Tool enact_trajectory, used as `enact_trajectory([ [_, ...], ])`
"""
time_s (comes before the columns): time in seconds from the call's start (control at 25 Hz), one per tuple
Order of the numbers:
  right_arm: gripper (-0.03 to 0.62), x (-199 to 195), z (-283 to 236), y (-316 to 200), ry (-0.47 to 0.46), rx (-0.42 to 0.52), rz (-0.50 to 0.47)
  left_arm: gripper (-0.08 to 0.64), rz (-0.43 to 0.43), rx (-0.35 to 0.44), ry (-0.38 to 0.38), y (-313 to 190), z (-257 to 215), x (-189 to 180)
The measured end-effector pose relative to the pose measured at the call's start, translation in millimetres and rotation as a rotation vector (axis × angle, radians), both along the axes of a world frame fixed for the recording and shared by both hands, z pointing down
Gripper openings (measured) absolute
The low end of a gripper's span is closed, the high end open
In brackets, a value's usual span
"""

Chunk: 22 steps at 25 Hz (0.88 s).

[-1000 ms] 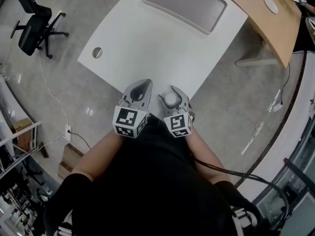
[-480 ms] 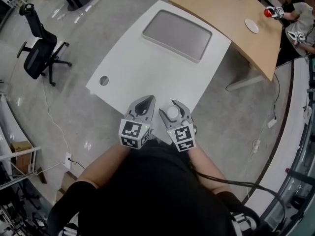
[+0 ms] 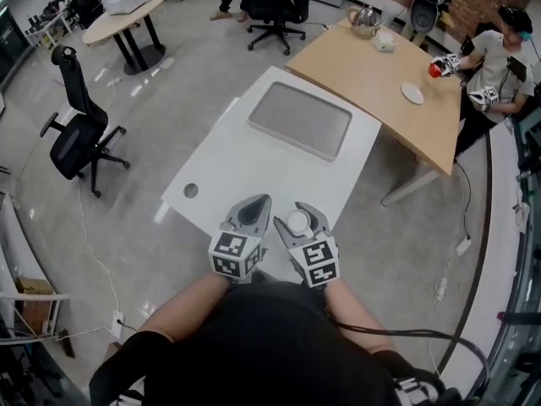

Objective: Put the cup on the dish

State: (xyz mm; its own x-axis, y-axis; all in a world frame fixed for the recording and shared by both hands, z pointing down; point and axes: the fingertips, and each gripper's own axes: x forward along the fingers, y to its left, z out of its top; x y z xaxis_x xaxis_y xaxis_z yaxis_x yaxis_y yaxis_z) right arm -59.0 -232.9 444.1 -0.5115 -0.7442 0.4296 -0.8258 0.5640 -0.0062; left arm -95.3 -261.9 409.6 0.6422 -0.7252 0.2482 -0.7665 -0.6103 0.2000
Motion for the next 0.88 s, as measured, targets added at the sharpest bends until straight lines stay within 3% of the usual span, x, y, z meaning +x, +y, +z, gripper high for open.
enact_trajectory([
  [0.88, 0.247, -10.1, -96.0, 6.9, -0.011, 0.122, 0.025, 0.006, 0.054, 0.119, 0.029, 8.5, -76.5, -8.6],
])
